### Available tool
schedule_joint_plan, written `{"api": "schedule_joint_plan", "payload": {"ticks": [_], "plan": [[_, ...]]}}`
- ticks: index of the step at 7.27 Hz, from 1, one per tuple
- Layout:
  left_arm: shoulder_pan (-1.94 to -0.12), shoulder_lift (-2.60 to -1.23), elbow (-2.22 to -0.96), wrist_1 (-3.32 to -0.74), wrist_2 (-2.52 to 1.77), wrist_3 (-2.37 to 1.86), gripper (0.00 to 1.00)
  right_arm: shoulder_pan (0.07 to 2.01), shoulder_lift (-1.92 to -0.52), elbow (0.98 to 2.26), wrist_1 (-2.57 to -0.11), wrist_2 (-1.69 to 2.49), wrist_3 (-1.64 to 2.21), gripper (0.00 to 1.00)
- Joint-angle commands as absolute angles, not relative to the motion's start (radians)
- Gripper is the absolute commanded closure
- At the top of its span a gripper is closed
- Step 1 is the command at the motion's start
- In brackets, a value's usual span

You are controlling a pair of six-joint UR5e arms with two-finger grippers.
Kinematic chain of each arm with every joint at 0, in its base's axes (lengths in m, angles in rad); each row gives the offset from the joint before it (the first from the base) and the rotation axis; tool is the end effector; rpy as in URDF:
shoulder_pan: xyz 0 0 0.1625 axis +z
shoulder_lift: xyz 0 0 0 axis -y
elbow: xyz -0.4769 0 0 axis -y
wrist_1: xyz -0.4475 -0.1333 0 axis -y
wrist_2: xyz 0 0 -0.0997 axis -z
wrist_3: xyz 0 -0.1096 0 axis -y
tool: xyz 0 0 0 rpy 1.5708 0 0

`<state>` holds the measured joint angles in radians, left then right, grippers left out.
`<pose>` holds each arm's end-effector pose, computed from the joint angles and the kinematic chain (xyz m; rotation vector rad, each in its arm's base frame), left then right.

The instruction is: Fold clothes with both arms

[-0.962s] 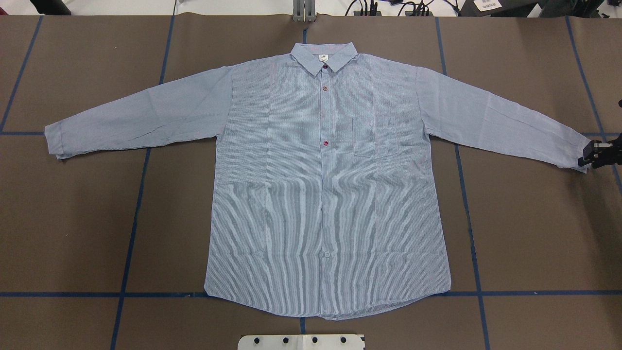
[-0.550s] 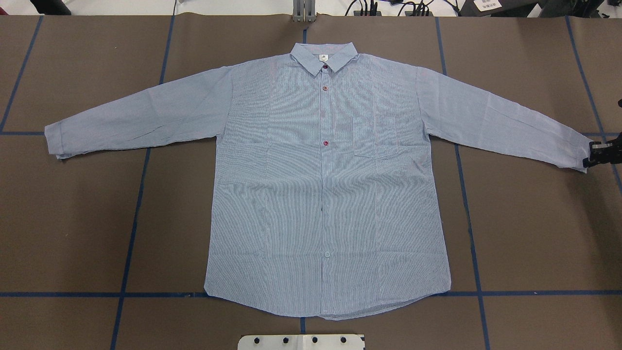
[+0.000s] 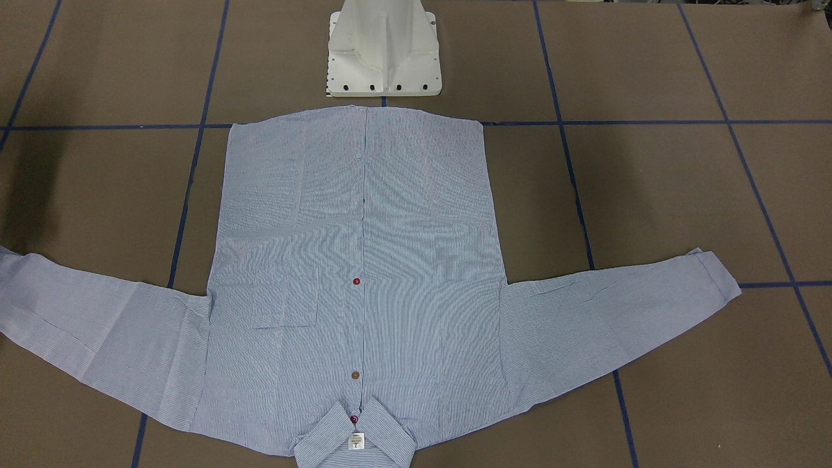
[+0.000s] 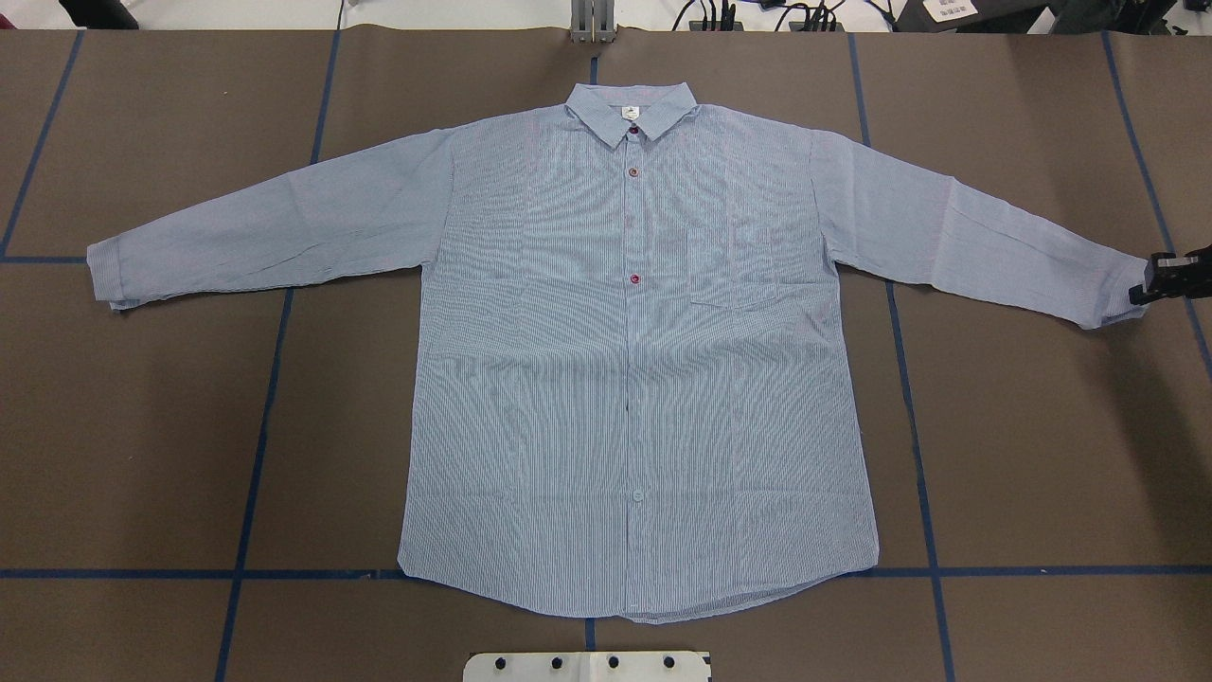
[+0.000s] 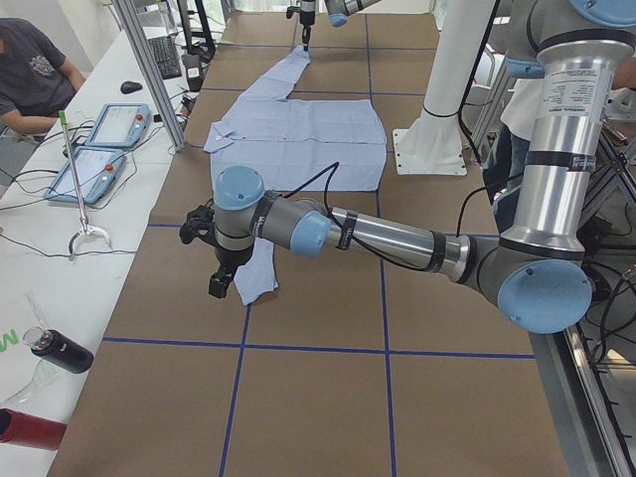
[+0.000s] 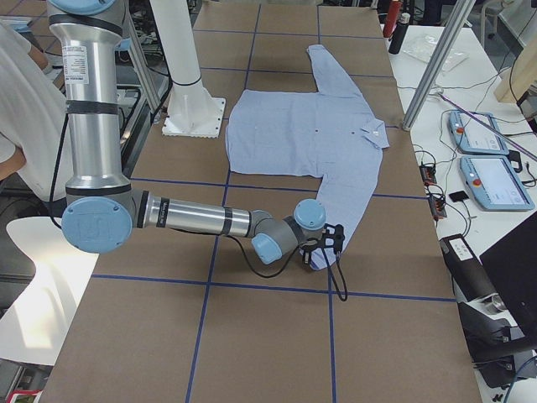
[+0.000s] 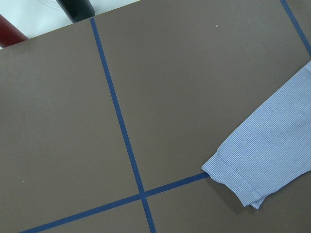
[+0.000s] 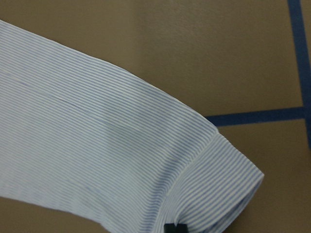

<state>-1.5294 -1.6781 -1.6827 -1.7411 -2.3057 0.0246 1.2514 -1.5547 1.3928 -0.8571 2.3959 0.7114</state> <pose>-0.0345 -0.6129 0.5767 0.3660 0.7292 0.2054 -0.1299 -0.5608 0.7225 0.0561 -0.9539 0.1342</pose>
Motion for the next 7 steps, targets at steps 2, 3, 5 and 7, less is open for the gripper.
{"api": "schedule_joint_plan", "payload": {"ticks": [2,3,5,7], "plan": [[-1.529,-1.68,-1.683,-1.741,-2.306,0.023,0.0,1.264,-1.502,1.549,-0.859,2.5,0.71,1.0],[-1.529,-1.68,-1.681,-1.741,-2.306,0.025,0.0,1.229,-1.414,1.555,-0.885,2.502,0.71,1.0],[-1.529,-1.681,-1.672,-1.743,-2.306,0.025,0.0,1.155,-1.156,1.555,-1.091,2.494,0.712,1.0],[-1.529,-1.68,-1.667,-1.743,-2.306,0.026,0.0,1.038,-0.914,1.548,-1.335,2.407,0.71,1.0]]}}
